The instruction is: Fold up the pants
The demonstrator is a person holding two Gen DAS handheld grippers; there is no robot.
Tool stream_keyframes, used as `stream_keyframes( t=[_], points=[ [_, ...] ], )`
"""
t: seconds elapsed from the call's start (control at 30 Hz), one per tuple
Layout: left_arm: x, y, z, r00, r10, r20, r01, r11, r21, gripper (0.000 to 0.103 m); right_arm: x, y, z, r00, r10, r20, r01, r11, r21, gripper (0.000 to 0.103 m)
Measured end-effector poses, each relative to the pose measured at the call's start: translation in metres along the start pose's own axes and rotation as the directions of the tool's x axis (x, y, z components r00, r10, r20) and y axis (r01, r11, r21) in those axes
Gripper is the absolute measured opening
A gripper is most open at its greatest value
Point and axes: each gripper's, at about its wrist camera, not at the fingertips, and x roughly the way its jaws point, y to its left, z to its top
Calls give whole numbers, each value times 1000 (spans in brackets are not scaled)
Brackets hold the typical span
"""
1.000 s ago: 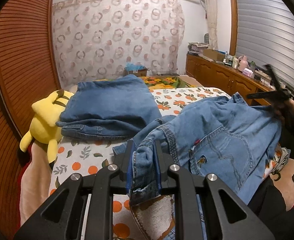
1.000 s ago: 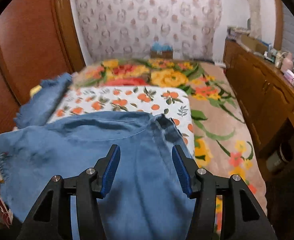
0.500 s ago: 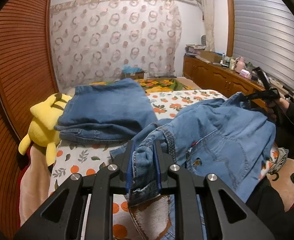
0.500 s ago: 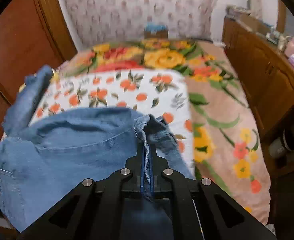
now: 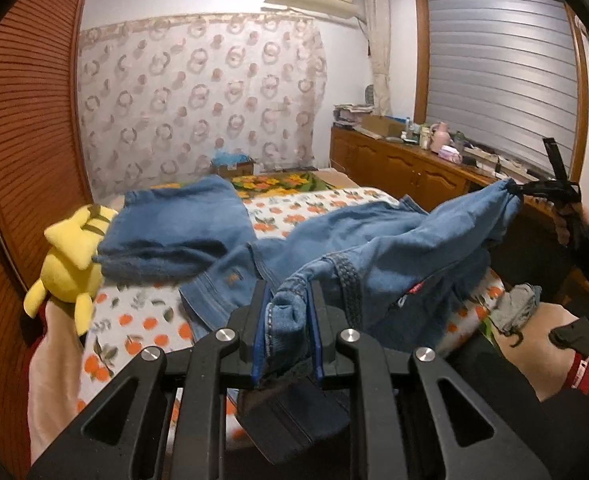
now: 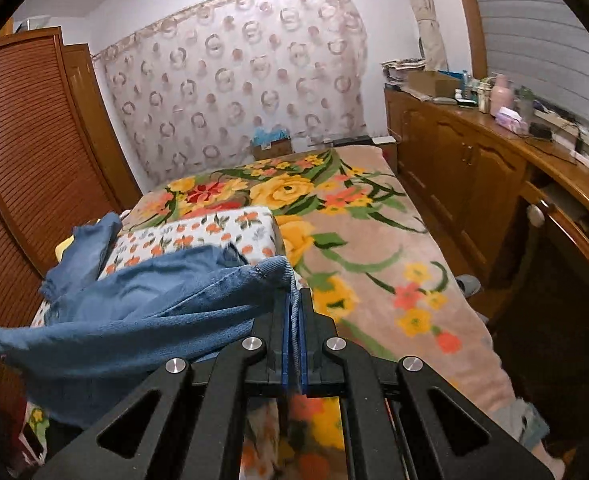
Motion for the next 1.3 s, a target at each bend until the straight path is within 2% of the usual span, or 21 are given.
stream_keyframes(
  t=[0.1, 0.17, 0.23, 0.33, 0.43, 0.53, 0.63, 0.77, 0.87, 0.97, 1.13, 1.3],
  points=[
    [11, 2, -4, 1000, 16, -27, -16, 1000, -1, 25, 0, -1, -26, 999, 6, -35, -6, 1000, 13, 3],
    [21, 11, -2, 999, 8, -40, -9, 999, -46, 27, 14, -4, -37, 994, -27, -106, 27, 1000, -4, 3],
    [23, 17, 0, 1000, 1, -28, -3, 997, -79, 33, 27, -1, -44, 988, -48, -145, 45, 999, -22, 3],
    [23, 23, 3, 999, 22, -27, -24, 996, -87, 43, 40, 3, -44, 988, -34, -148, 33, 999, -5, 3],
    [13, 31, 3, 1000, -7, -18, 5, 995, -99, 52, 45, -3, -43, 989, -34, -147, 36, 999, 9, 3],
    [3, 46, 3, 1000, 30, -7, -30, 993, -117, 53, 48, -3, -41, 987, -42, -158, 44, 999, 13, 3],
    [8, 63, 6, 995, 97, -28, -100, 984, -145, 54, 50, 7, -34, 987, -49, -156, 50, 999, 1, 4],
    [20, 73, 8, 991, 126, -40, -131, 978, -160, 54, 36, 16, -23, 994, -48, -96, 48, 999, -7, 15],
    [38, 77, 11, 990, 132, -58, -140, 977, -160, 54, 21, 18, -7, 998, -54, -26, 54, 999, -6, 36],
    [66, 79, 11, 987, 130, -92, -143, 977, -157, 54, 12, 32, 4, 999, -27, 27, 28, 999, -38, 40],
    [104, 84, 2, 982, 121, -146, -145, 975, -168, 54, 43, 75, 14, 999, 40, 0, -40, 992, -123, 52],
    [137, 96, -10, 968, 124, -218, -164, 970, -176, 54, 106, 102, 22, 991, 100, -89, -115, 977, -181, 59]
  ],
)
